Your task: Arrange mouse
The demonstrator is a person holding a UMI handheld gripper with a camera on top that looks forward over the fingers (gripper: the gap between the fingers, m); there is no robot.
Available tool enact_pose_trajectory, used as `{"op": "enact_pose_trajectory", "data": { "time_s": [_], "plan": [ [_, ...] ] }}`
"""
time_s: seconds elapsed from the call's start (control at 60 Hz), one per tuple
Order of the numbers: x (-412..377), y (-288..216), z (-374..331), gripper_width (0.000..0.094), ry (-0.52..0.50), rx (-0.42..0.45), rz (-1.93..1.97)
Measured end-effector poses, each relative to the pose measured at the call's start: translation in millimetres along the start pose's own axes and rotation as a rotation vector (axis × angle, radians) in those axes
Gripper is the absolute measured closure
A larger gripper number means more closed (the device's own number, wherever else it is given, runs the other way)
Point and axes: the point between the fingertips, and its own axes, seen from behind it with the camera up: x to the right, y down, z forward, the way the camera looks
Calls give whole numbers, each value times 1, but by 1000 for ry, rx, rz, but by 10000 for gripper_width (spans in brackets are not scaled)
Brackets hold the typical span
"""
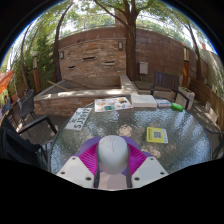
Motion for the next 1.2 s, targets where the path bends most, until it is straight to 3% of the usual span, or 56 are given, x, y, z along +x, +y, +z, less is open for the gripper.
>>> {"op": "enact_pose_trajectory", "data": {
  "time_s": [0.233,0.333,0.383,0.817,1.2],
  "plan": [
    [-5,60,27,392,38,-114,17],
    [-9,47,12,72,30,-112,-10],
    [-10,38,-5,113,35,-99,-25],
    [-35,-27,-187,80,96,-72,-38],
    [-48,-10,-234,88,95,-92,-36]
  ]
}}
